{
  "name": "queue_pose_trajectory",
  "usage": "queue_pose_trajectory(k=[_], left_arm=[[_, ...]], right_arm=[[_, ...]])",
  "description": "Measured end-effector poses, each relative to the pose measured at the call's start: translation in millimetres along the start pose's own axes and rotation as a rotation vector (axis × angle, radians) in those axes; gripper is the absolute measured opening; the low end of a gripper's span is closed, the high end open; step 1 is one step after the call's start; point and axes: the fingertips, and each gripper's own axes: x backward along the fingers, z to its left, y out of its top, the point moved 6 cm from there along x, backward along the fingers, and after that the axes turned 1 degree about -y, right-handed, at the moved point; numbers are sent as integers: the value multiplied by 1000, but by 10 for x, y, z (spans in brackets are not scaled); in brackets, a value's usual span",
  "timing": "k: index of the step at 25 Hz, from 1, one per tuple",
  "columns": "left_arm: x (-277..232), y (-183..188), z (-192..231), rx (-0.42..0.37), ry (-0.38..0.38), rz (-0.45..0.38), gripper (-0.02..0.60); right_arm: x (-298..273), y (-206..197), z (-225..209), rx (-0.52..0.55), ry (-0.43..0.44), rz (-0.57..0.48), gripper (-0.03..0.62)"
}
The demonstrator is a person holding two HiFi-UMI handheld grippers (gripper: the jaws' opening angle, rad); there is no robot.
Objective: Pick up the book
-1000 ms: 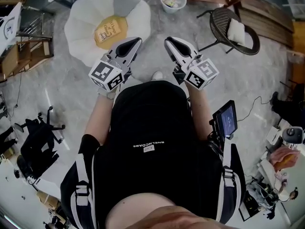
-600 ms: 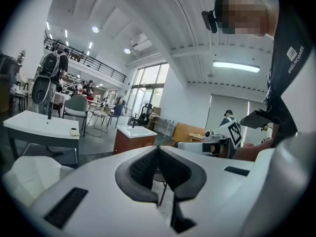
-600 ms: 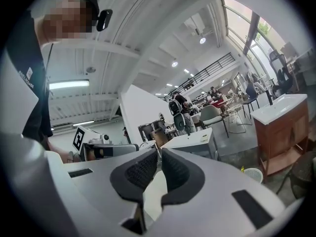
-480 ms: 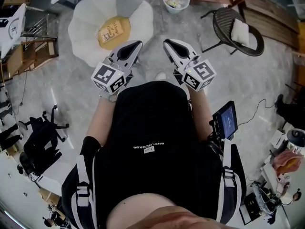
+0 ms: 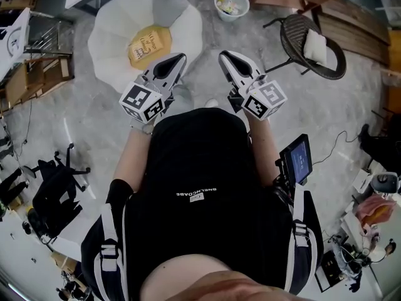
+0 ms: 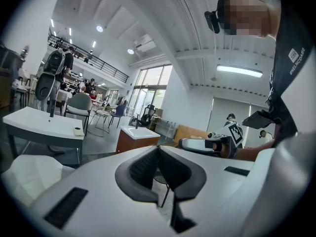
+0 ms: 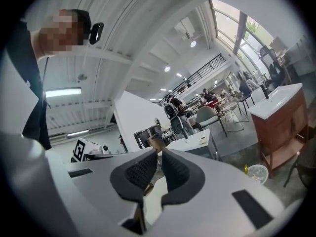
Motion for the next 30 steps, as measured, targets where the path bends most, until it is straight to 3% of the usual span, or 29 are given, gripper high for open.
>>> queue_pose_trajectory(k=[6, 19, 30], left_arm=[[64, 204, 264, 20, -1, -9, 14], [258, 424, 1752, 85, 0, -48, 14], [709, 521, 2832, 108, 7, -52, 14]], right_arm=[[-294, 175, 29, -24, -20, 16, 48], [-1776, 270, -19, 17, -33, 113, 48], [-2883, 199, 177, 36, -48, 152, 48]])
